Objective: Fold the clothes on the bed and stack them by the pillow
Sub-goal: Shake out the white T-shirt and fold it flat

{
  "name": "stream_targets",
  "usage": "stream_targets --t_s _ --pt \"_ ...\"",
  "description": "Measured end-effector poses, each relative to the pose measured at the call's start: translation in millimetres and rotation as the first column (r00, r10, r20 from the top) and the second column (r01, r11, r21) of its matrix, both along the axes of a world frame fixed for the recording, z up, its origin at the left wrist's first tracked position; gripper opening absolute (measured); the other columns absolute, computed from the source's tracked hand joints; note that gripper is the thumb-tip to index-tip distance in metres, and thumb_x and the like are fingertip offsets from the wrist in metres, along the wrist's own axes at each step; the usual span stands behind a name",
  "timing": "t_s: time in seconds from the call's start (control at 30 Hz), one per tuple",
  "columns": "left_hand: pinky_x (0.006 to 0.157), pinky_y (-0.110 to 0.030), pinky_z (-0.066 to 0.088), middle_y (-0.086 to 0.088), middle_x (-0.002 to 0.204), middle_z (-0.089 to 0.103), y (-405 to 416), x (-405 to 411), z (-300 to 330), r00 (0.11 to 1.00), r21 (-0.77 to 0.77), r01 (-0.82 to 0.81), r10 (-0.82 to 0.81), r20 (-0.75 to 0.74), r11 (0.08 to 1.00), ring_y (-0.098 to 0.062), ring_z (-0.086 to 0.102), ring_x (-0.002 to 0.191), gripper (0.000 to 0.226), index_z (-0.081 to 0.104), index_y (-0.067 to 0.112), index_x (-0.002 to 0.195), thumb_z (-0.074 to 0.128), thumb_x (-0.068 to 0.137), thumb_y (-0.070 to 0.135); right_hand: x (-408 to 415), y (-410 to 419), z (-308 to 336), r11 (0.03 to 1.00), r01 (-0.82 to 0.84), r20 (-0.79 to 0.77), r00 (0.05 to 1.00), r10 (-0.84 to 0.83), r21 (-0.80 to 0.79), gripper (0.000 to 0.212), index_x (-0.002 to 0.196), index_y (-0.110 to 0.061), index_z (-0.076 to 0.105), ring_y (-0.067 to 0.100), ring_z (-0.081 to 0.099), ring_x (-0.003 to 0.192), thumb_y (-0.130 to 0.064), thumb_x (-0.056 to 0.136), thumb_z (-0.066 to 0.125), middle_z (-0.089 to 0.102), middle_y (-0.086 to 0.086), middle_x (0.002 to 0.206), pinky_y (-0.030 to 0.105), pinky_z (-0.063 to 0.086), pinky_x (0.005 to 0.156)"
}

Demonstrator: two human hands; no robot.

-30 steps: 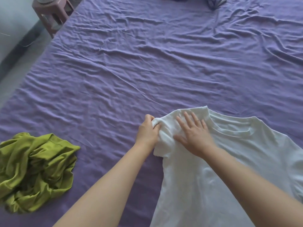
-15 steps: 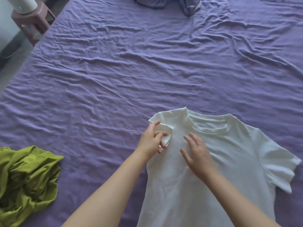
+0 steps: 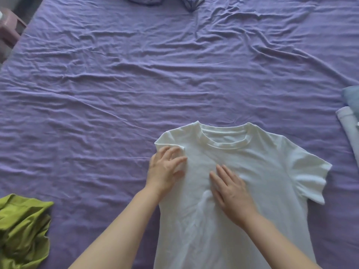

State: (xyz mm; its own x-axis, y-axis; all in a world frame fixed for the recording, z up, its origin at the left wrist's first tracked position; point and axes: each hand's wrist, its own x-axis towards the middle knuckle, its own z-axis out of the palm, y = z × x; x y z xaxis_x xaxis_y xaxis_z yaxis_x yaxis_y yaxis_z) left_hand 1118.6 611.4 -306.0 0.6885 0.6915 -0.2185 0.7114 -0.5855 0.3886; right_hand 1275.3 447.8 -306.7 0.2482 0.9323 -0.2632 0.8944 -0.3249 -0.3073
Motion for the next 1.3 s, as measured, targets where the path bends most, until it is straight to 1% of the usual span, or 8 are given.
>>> stream_targets --t_s 0.13,0.23,0.33,0.57,0.9,1.03,1.17,1.3 --pt "0.113 -0.045 -0.016 0.01 0.158 -0.01 -22.8 8.4 -24.5 0.99 0.03 -0.028 0.032 -0.14 0.999 -0.017 -0.028 0.14 0.067 0.003 0.039 0.148 0.031 0.092 0.06 10.0 -11.3 -8.3 0.995 0.022 0.105 0.994 -0.012 -0.097 0.061 0.145 -0.034 0.024 0.03 0.001 0.145 -0.058 0.09 0.021 0.012 0.002 0.157 0.049 -0.004 0.114" --pt "0.108 -0.05 -0.026 0.011 0.149 -0.034 -35.3 14.6 -37.7 0.975 0.12 -0.072 0.095 -0.202 0.99 -0.02 -0.038 0.136 0.079 -0.032 0.038 0.137 0.009 0.082 0.076 18.0 -18.8 -19.1 0.989 0.067 0.158 0.986 -0.046 -0.13 0.077 0.144 -0.041 -0.002 0.028 -0.02 0.141 -0.076 0.076 -0.006 -0.016 0.0 0.153 0.051 -0.017 0.112" --pt "0.106 -0.054 -0.027 0.008 0.145 -0.041 -34.5 20.2 -40.8 0.956 0.137 -0.064 0.1 -0.275 0.989 -0.023 -0.039 0.135 0.08 -0.042 0.037 0.13 -0.004 0.074 0.081 24.0 -20.3 -32.9 0.982 0.052 0.186 0.982 -0.017 -0.182 0.072 0.132 -0.044 -0.032 0.025 -0.037 0.135 -0.076 0.069 -0.021 -0.04 -0.001 0.144 0.053 -0.025 0.107" --pt "0.111 -0.055 -0.015 -0.006 0.158 -0.017 -74.2 49.8 -14.4 0.929 0.095 -0.09 0.118 -0.351 0.991 -0.027 -0.022 0.143 0.073 -0.006 0.026 0.15 0.017 0.091 0.064 79.7 -32.8 -20.9 0.962 -0.167 0.114 0.974 0.195 -0.217 0.063 0.146 -0.042 -0.005 0.02 -0.024 0.141 -0.06 0.092 0.021 -0.01 -0.001 0.158 0.046 -0.02 0.11" --pt "0.112 -0.053 -0.014 -0.004 0.16 0.004 -211.5 192.6 -9.2 0.948 -0.085 0.307 -0.313 -0.063 0.948 -0.028 -0.006 0.146 0.046 0.029 0.034 0.144 0.033 0.098 0.039 239.6 -87.4 7.2 0.96 0.099 0.131 0.989 -0.067 -0.263 0.059 0.147 -0.039 0.012 0.025 -0.003 0.145 -0.048 0.095 0.039 0.002 -0.001 0.159 0.048 0.008 0.114" --pt "0.115 -0.05 -0.002 -0.01 0.152 0.025 -233.0 234.6 -5.7 0.992 -0.062 0.127 -0.127 0.002 0.99 -0.026 0.012 0.144 0.048 0.048 0.017 0.125 0.058 0.086 0.043 271.4 -89.4 5.9 0.955 0.246 0.061 0.969 -0.239 -0.165 0.055 0.143 -0.031 0.032 0.026 0.02 0.14 -0.035 0.092 0.053 0.025 0.005 0.153 0.044 0.025 0.107" --pt "0.114 -0.053 0.0 -0.005 0.143 0.029 -249.8 261.7 -4.5 0.993 -0.033 0.046 -0.05 -0.103 0.998 -0.028 0.014 0.141 0.057 0.046 0.018 0.121 0.065 0.077 0.05 278.4 -89.2 8.8 0.953 0.303 -0.038 0.952 -0.303 -0.012 0.036 0.122 -0.023 0.059 0.031 0.051 0.112 -0.02 0.087 0.061 0.059 0.01 0.115 0.042 0.04 0.095" --pt "0.11 -0.05 0.023 -0.008 0.117 0.054 -252.3 268.7 4.2 0.987 -0.029 -0.141 0.143 0.077 0.99 -0.031 0.043 0.123 0.022 0.064 0.015 0.094 0.066 0.079 0.031 277.9 -86.8 22.5 0.927 0.375 -0.168 0.915 -0.367 0.014 0.032 0.116 -0.019 0.061 0.026 0.059 0.094 -0.019 0.084 0.064 0.063 0.004 0.095 0.04 0.047 0.085"
